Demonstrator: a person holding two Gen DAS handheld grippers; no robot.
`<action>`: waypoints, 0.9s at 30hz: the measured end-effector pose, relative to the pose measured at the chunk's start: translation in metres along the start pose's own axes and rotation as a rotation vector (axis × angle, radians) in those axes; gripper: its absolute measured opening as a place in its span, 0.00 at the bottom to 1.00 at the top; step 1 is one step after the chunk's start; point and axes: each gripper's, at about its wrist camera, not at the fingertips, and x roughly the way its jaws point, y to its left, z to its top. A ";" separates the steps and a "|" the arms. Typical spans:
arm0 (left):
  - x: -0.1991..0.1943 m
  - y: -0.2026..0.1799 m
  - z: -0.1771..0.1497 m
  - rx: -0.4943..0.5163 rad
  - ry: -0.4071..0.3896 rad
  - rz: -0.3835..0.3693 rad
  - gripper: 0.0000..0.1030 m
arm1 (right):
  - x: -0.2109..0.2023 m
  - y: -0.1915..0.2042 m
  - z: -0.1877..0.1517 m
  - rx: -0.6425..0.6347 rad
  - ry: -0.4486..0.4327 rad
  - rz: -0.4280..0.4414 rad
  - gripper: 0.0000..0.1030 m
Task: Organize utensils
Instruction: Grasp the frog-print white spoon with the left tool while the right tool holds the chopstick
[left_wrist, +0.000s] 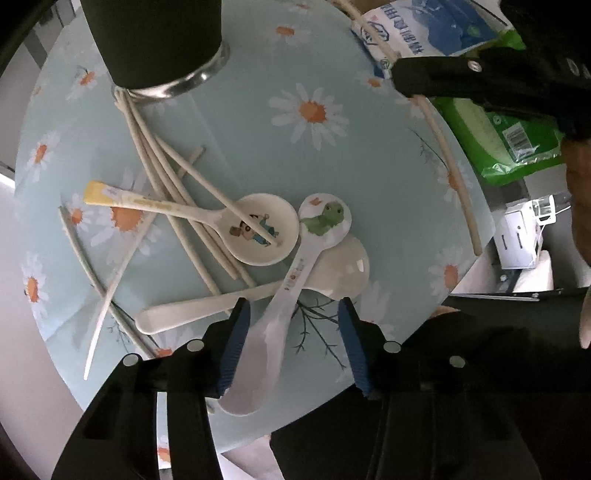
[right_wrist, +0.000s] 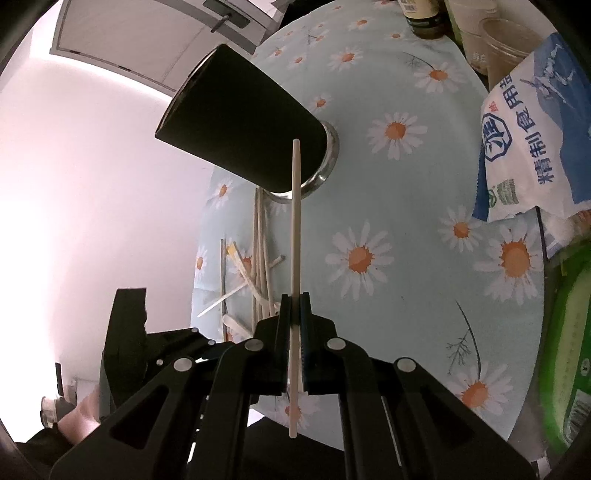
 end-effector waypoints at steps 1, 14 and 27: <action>0.000 0.001 0.001 -0.004 0.001 0.002 0.44 | -0.002 -0.001 0.000 0.001 0.000 0.002 0.06; 0.020 -0.021 0.009 0.063 0.057 0.075 0.26 | -0.009 -0.001 -0.002 -0.021 0.004 0.011 0.06; 0.018 -0.026 0.006 0.117 0.043 0.110 0.14 | -0.007 0.008 -0.006 -0.036 0.003 0.003 0.06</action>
